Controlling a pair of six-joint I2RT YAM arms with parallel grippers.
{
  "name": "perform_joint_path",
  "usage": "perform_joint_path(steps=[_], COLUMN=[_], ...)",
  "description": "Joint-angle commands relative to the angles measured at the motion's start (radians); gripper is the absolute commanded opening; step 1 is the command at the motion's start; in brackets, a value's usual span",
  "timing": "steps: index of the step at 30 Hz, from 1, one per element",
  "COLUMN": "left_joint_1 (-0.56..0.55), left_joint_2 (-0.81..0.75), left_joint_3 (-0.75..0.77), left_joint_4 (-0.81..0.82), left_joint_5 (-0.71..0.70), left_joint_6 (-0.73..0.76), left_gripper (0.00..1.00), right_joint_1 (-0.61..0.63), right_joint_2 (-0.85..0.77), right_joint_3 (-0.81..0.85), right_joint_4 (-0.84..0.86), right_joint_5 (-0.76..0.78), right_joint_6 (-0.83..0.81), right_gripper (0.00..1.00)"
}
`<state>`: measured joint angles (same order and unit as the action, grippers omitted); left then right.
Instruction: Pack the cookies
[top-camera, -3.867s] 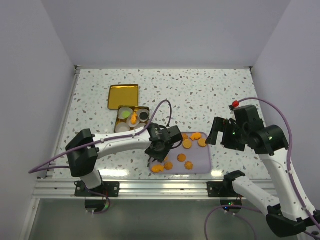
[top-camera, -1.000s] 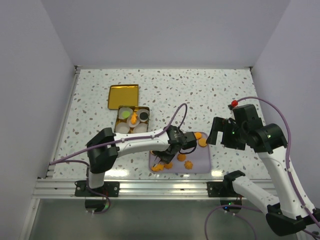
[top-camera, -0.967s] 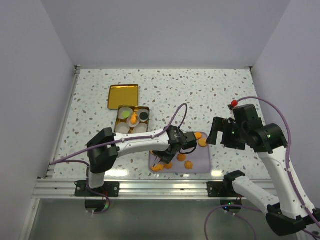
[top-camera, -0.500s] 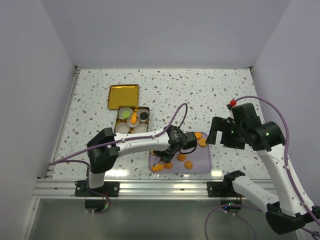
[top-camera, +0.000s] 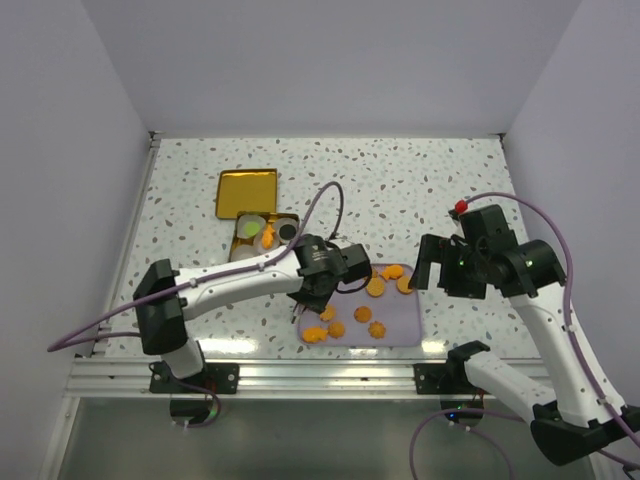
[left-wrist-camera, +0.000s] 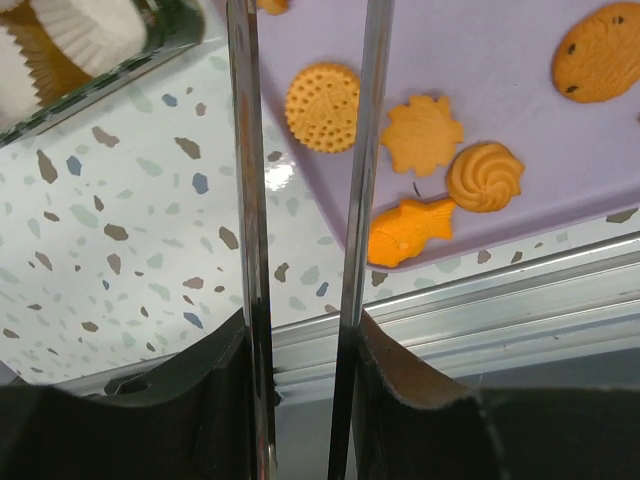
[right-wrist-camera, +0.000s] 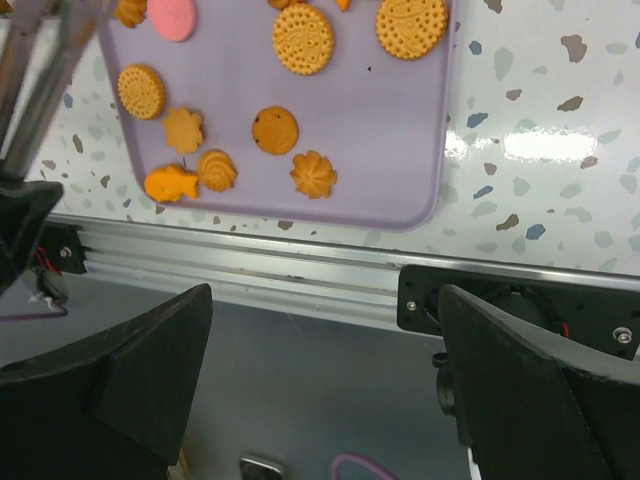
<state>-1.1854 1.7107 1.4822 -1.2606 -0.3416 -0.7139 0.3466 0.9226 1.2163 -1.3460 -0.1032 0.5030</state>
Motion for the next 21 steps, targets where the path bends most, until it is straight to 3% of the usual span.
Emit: perform_joint_path(steps=[1,8,21], left_joint_1=[0.055,0.22,0.4], left_joint_2=[-0.108,-0.342,-0.543], left_joint_3=[-0.042,-0.161,-0.367], left_joint_4=[-0.036,-0.023,-0.056], left_joint_5=[-0.028,-0.005,0.033], left_joint_6=[-0.047,-0.067,-0.085], left_gripper=[0.15,0.15,0.18], right_joint_1=[0.005,0.015,0.026], right_joint_2=[0.01,0.025,0.042], right_joint_3=[-0.008,-0.011,-0.014], right_joint_4=[0.016,0.013,0.01], right_joint_5=[-0.044,-0.066,-0.101], right_joint_6=[-0.017,-0.015,-0.011], right_gripper=[0.99,0.99,0.99])
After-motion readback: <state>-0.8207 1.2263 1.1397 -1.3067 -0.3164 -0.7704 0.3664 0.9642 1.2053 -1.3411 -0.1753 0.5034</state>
